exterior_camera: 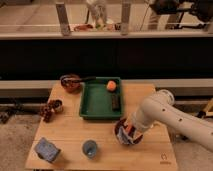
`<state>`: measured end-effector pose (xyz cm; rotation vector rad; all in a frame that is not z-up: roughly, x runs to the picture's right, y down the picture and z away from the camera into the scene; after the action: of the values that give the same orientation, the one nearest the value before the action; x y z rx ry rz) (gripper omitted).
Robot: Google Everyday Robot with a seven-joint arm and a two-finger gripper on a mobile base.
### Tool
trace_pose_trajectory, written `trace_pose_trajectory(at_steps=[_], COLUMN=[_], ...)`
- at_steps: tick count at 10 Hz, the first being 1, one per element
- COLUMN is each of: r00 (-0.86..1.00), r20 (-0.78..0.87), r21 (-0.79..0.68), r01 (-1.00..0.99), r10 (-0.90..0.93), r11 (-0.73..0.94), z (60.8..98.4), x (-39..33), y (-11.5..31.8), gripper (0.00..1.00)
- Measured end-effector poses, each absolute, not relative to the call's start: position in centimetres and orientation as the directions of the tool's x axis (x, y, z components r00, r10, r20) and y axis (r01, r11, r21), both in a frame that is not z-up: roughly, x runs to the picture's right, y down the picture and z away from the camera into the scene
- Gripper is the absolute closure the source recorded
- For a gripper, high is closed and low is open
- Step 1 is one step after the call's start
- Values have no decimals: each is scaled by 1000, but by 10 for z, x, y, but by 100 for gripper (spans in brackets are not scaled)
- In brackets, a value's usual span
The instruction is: Place towel in purple bowl
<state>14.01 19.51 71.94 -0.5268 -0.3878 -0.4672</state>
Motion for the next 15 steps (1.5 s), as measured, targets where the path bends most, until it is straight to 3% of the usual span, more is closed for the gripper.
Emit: trace_pose_trajectory(at_steps=[15], r00=[821], r20=[465], r21=[-382], r01=[523], r10=[-330], r11=[762], z=[718], x=[140], y=[196], gripper=[20])
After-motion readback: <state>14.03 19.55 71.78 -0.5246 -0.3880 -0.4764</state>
